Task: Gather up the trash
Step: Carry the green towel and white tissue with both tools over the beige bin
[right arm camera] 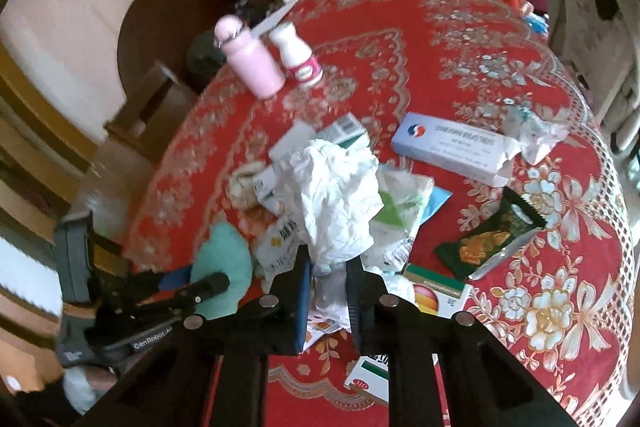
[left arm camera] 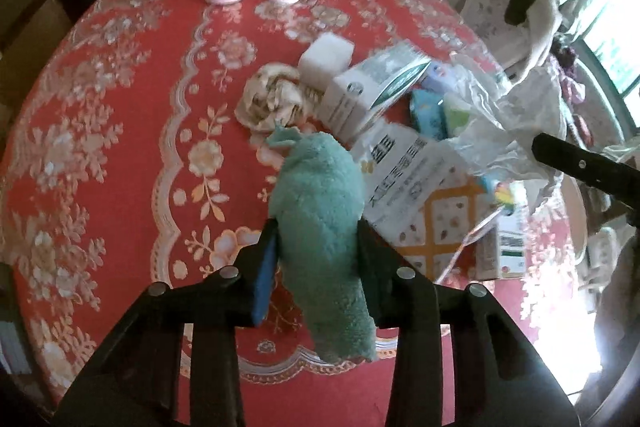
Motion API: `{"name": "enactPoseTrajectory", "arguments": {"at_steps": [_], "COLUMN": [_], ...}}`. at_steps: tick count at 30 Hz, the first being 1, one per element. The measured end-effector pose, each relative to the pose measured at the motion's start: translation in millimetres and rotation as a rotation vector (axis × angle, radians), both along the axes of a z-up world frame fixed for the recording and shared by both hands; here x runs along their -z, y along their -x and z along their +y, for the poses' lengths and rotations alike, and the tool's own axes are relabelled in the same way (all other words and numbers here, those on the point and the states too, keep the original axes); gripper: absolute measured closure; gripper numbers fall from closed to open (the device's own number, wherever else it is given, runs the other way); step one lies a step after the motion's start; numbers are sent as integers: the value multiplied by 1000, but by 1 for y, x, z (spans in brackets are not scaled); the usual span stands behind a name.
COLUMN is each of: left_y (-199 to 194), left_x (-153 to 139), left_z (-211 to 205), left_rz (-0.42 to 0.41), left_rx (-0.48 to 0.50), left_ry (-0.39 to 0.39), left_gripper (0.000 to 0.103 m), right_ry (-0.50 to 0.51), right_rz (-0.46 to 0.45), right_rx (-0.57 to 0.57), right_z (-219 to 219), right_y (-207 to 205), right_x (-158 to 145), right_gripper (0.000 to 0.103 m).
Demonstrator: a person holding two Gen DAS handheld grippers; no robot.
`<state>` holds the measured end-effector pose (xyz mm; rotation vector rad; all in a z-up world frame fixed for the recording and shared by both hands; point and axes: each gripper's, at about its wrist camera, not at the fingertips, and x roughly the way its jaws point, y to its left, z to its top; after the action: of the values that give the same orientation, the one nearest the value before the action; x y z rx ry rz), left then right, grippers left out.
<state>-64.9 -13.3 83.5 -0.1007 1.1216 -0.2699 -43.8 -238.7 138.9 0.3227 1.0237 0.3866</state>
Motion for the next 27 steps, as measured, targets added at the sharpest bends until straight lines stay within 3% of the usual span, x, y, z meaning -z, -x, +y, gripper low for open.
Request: {"name": "enactPoseTrajectory", "arguments": {"at_steps": [11, 19, 27], "left_y": [-4, -2, -2], "left_x": [-58, -79, -89], "left_z": [-23, -90, -194], "left_rz": [-85, -112, -117], "left_rx": [54, 79, 193], "left_ry": [65, 97, 114], "left_gripper": [69, 69, 69], "right_ry": [-98, -81, -26], "right_rz": [-48, -83, -88], "right_rx": [105, 133, 256], "right_z": [-56, -120, -211], "right_y": [19, 33, 59], "right_x": [-24, -33, -34], "right_gripper": [88, 88, 88]}}
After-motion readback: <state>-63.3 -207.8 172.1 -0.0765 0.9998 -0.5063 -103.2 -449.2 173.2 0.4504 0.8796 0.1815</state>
